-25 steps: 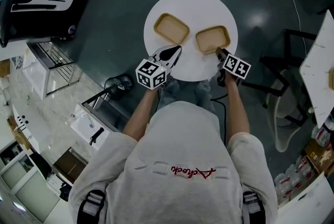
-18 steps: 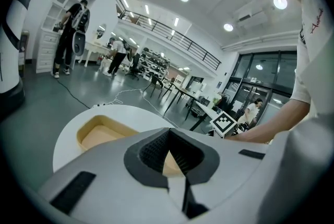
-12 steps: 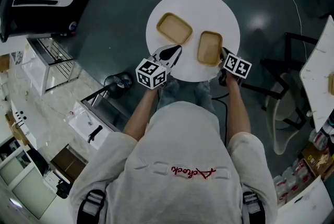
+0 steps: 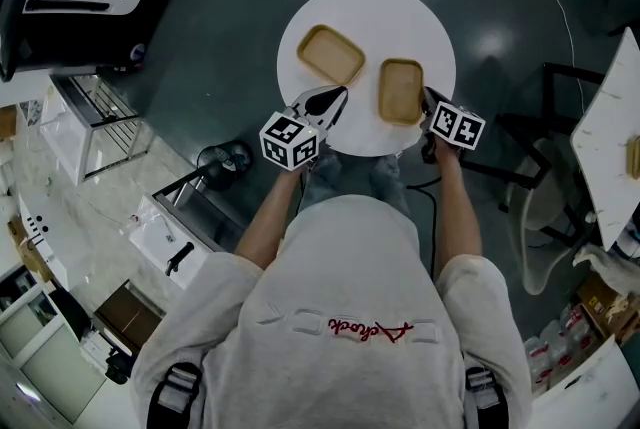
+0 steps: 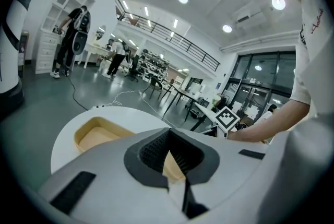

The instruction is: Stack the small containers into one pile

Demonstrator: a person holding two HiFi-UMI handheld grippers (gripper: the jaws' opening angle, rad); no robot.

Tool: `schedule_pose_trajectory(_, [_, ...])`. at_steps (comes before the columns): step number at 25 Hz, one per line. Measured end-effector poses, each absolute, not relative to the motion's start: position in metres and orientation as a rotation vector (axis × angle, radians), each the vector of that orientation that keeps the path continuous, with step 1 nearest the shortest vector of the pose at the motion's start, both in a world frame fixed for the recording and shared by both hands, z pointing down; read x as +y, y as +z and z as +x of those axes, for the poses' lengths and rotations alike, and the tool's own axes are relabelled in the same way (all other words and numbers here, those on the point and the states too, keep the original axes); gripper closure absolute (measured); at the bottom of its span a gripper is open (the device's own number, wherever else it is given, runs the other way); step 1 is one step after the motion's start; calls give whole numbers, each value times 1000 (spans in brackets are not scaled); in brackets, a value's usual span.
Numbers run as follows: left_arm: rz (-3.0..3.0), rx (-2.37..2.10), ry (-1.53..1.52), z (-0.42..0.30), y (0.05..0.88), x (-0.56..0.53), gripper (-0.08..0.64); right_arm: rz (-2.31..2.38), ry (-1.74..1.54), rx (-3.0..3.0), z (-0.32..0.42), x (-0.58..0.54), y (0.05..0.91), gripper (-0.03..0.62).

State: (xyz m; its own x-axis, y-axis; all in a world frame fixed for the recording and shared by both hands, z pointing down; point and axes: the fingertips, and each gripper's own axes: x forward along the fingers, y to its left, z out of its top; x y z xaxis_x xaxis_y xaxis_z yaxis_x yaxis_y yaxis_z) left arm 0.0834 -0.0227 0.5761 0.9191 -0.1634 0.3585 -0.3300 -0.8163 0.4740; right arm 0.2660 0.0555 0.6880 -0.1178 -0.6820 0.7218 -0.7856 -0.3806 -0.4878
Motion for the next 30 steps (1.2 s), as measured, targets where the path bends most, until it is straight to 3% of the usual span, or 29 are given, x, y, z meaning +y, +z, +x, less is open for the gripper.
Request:
schedule_pose_trajectory(21, [2558, -415, 328, 67, 552, -18, 549, 2006, 1262, -1955, 260, 3, 597, 565])
schedule_pose_trajectory(30, [2557, -571, 258, 28, 534, -33, 549, 1829, 1139, -2120, 220, -50, 564, 565])
